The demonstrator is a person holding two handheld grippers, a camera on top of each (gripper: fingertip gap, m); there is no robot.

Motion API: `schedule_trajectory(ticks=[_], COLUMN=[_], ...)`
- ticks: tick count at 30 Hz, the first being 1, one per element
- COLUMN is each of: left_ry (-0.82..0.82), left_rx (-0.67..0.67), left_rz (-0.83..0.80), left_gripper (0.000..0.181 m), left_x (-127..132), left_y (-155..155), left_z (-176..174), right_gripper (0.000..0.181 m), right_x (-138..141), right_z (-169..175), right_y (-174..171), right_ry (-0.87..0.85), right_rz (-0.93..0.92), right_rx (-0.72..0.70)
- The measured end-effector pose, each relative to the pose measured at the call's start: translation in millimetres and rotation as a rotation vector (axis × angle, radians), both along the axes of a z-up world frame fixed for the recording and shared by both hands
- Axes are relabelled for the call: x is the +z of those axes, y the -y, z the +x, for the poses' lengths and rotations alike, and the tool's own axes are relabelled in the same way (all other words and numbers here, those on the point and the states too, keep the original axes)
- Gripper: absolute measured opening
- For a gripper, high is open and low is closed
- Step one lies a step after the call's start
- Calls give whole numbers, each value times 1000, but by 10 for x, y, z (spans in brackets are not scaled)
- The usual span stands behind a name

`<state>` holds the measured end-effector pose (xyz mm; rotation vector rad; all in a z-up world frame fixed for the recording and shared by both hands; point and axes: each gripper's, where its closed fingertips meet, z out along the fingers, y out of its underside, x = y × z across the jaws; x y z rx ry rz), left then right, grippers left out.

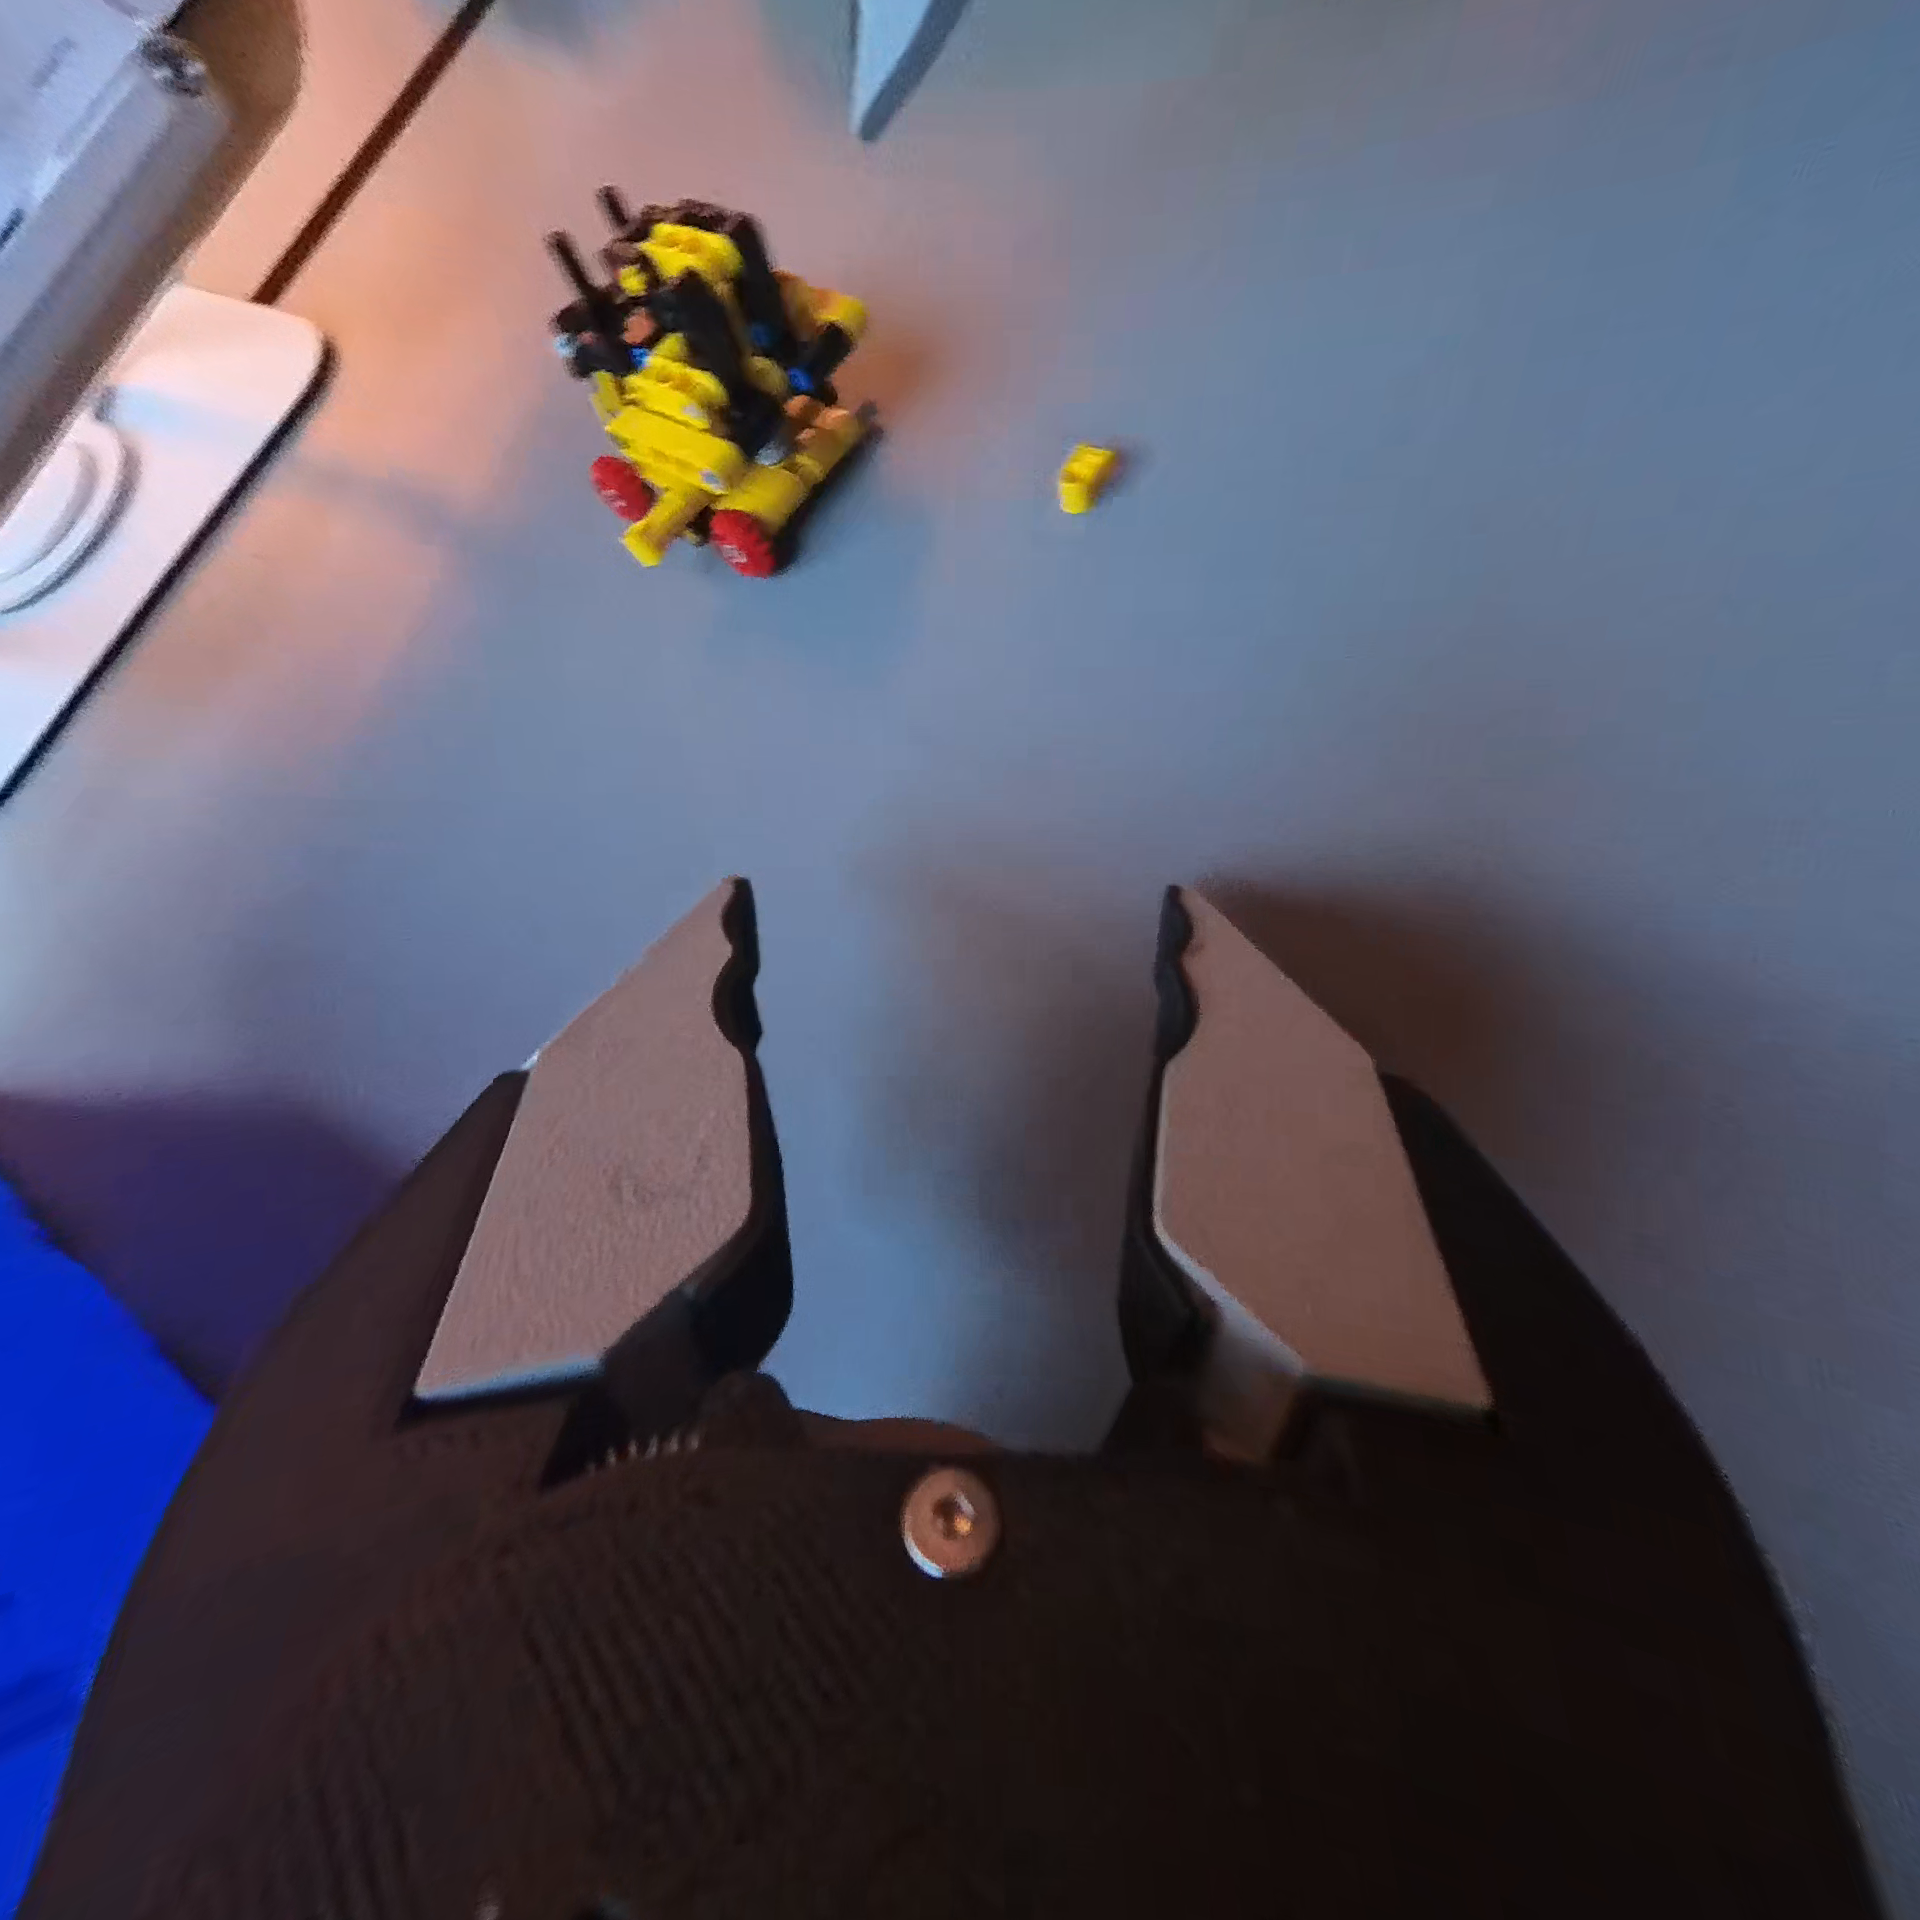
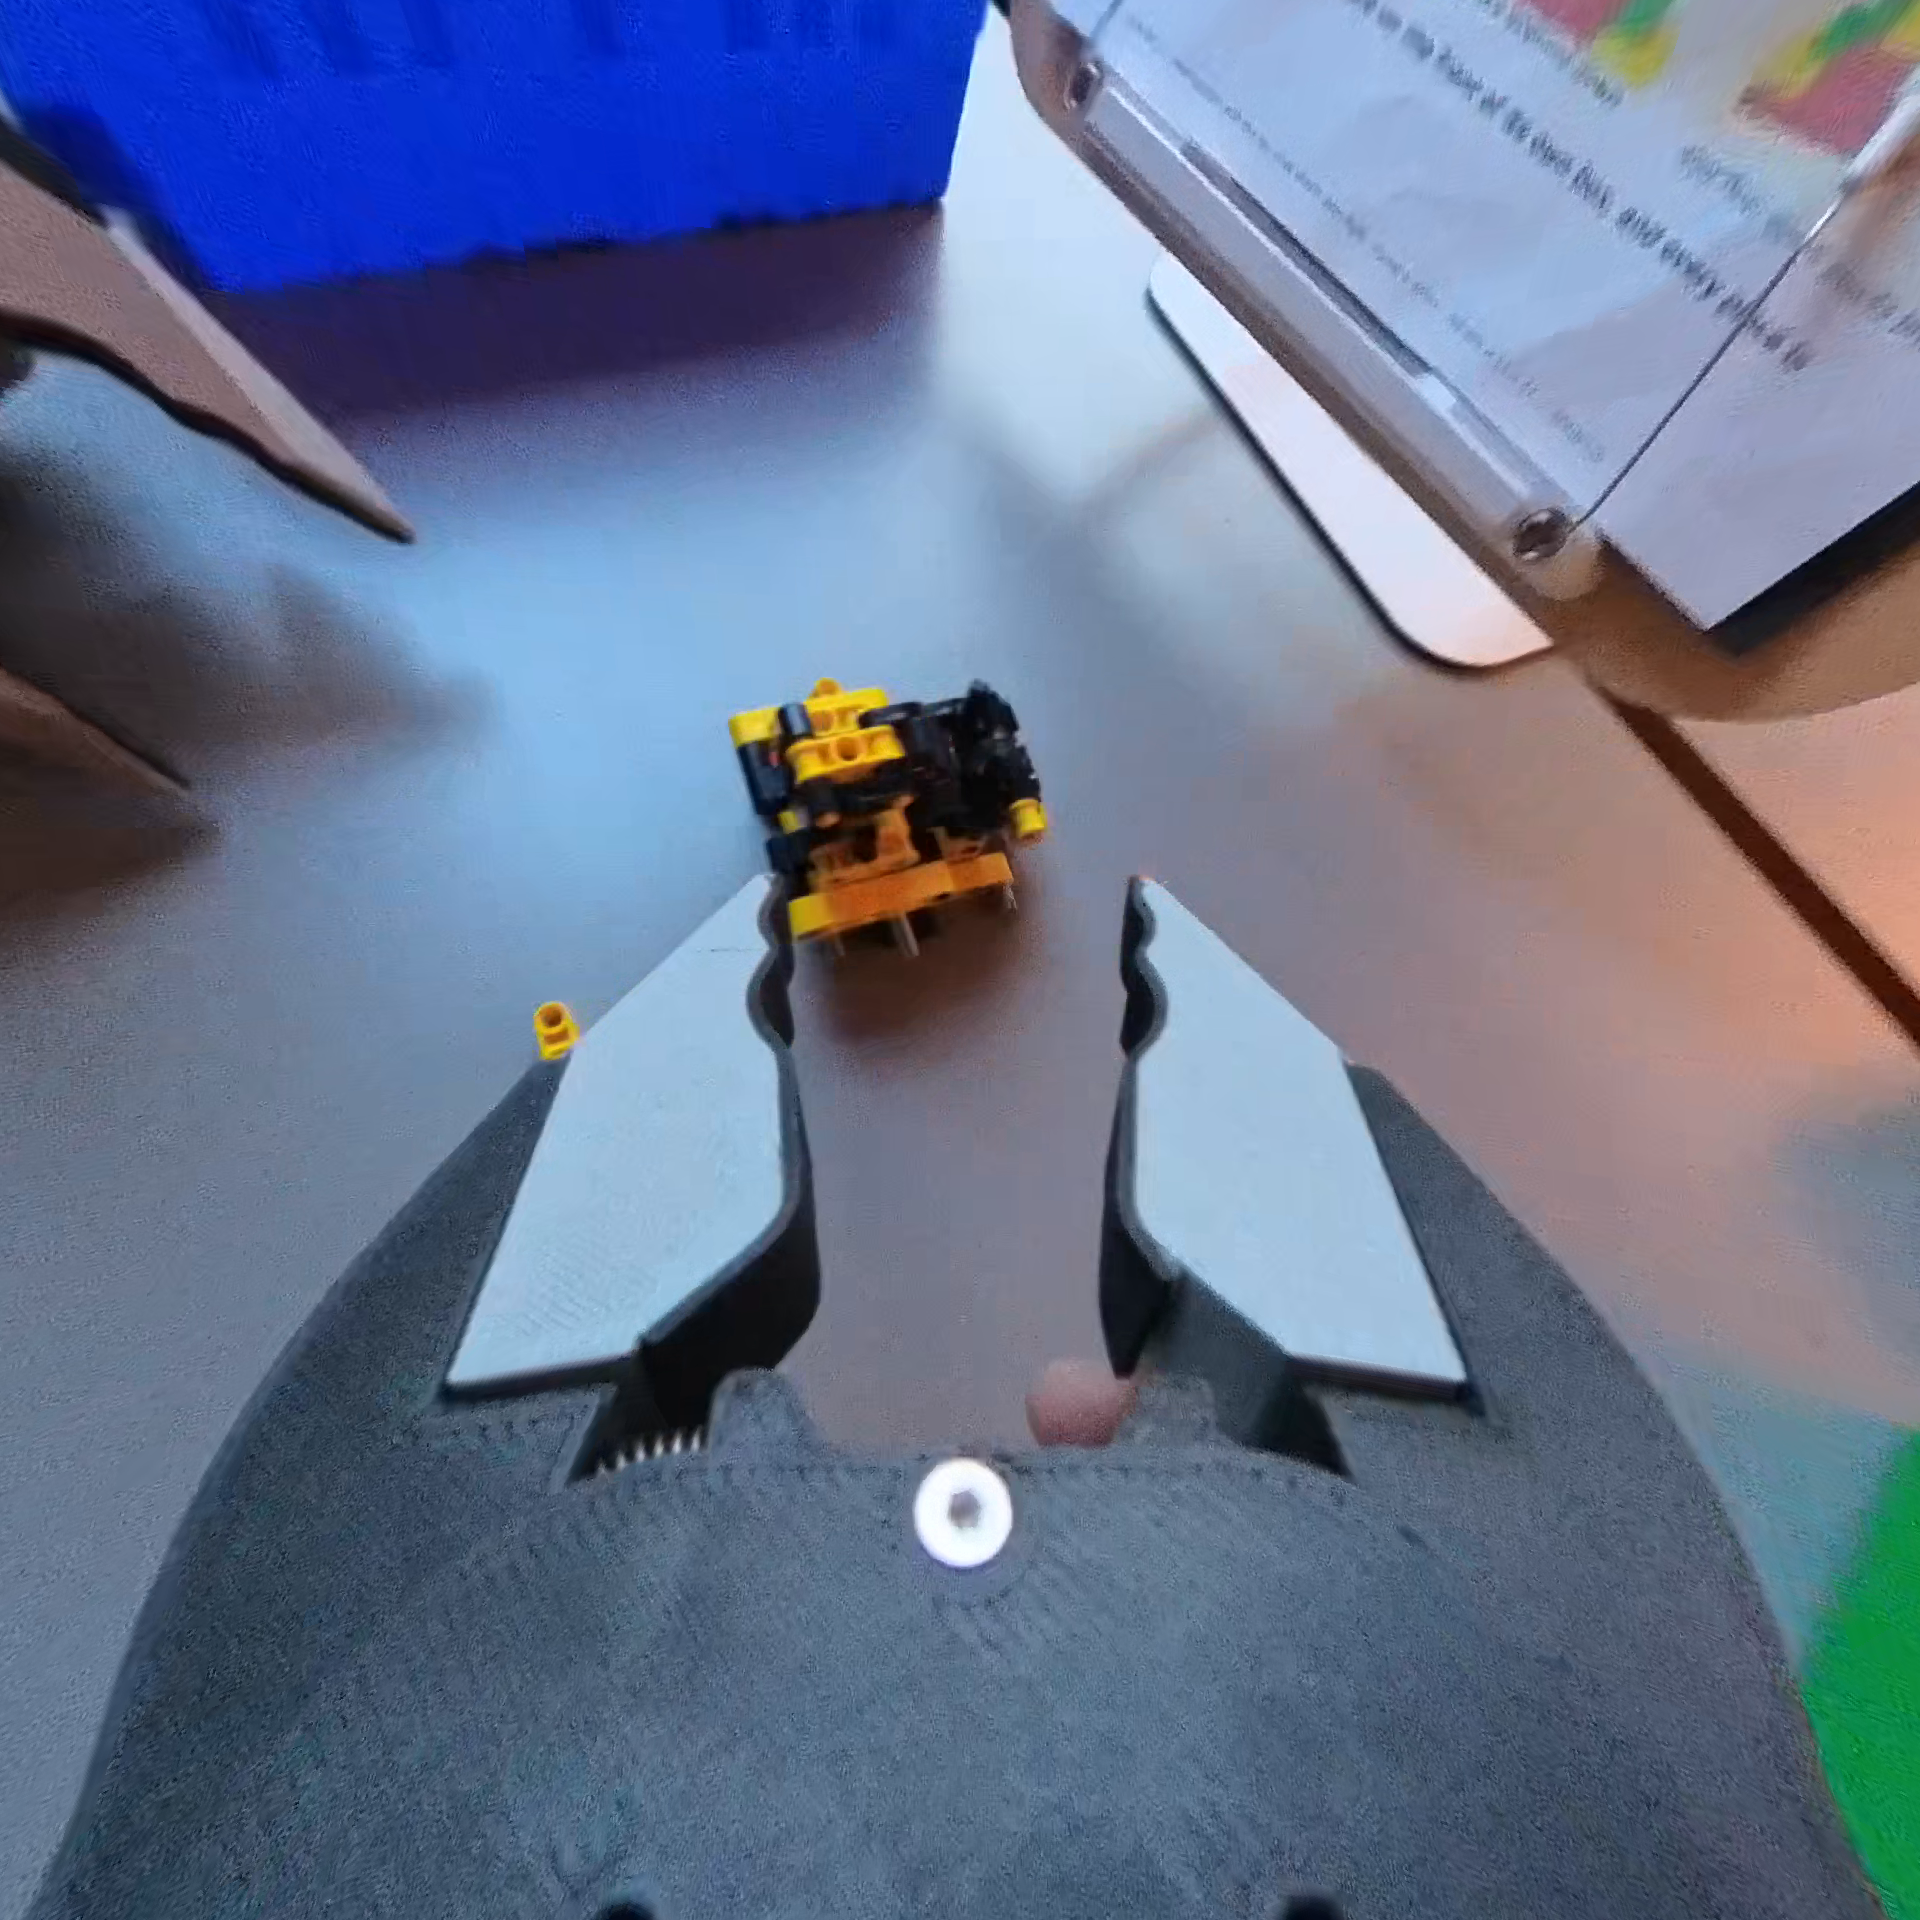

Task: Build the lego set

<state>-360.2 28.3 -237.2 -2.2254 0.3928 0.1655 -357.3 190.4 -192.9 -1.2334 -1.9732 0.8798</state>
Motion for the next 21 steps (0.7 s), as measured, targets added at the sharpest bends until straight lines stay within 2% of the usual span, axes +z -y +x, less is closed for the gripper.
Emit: schedule_trajectory(ticks=[1,2,4,5,9,12,13,15,16,19,21], left_ry=[2,13,34,40,52,59,52,31,20,-23,-50], left_rx=[29,52,82,101,150,122,111,91,82,87,105], left_rz=[6,19,50,61,63,50,23,-15,-8,7,34], left_gripper=[73,73,73,76,91,93,93,95,89,87,85], left_x=[1,14,48,53,41,22,-22,-84,-74,-53,5], left_y=[-30,-62,-118,-139,-198,-274,-281,-274,-265,-208,-190], left_z=[-52,-89,-145,-181,-277,-239,-226,-200,-191,-236,-298], right_gripper=[66,68,52,50,52,56,52,42,41,46,49], right_x=[-70,-159,-290,-314,-300,-332,-358,-388,-348,-240,-325], right_z=[-92,-170,-225,-208,-146,-58,-3,26,34,165,271], right_y=[-34,-37,127,248,677,1070,1179,1159,1092,931,840], right_ry=[33,76,154,181,179,216,235,237,219,179,197], right_rz=[-69,-131,-264,-320,-332,-324,-305,-190,-150,-105,-34], right_rx=[6,17,94,136,242,338,376,347,315,265,237])
